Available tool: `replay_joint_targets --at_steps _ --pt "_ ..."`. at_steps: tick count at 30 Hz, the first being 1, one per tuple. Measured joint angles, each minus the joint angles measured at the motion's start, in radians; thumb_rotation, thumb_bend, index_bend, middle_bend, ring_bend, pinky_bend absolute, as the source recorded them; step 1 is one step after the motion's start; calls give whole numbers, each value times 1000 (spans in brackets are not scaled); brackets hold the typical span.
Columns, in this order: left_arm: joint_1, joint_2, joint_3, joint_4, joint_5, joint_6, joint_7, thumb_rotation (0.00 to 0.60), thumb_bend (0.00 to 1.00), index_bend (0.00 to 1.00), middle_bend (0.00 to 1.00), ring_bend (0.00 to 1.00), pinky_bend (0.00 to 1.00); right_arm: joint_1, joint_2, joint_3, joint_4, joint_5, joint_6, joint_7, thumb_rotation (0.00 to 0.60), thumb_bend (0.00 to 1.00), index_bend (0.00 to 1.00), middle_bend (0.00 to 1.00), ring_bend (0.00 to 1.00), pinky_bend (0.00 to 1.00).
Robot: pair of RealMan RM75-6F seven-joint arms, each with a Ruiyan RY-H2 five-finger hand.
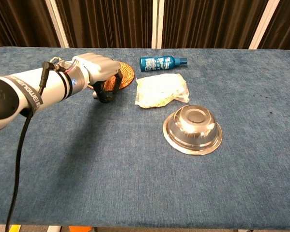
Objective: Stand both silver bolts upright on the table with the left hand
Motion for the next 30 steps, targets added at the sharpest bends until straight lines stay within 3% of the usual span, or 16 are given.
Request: replay_joint_targets --at_steps 15,30 --pt "14 -36 24 65 49 7 -9 600 341 500 172 28 0 2 0 2 -2 5 -6 -3 600 220 0 73 0 0" --pt "41 -44 4 85 82 -6 -84 600 366 543 181 28 0 1 1 3 -8 6 -5 -8 600 220 0 73 0 0"
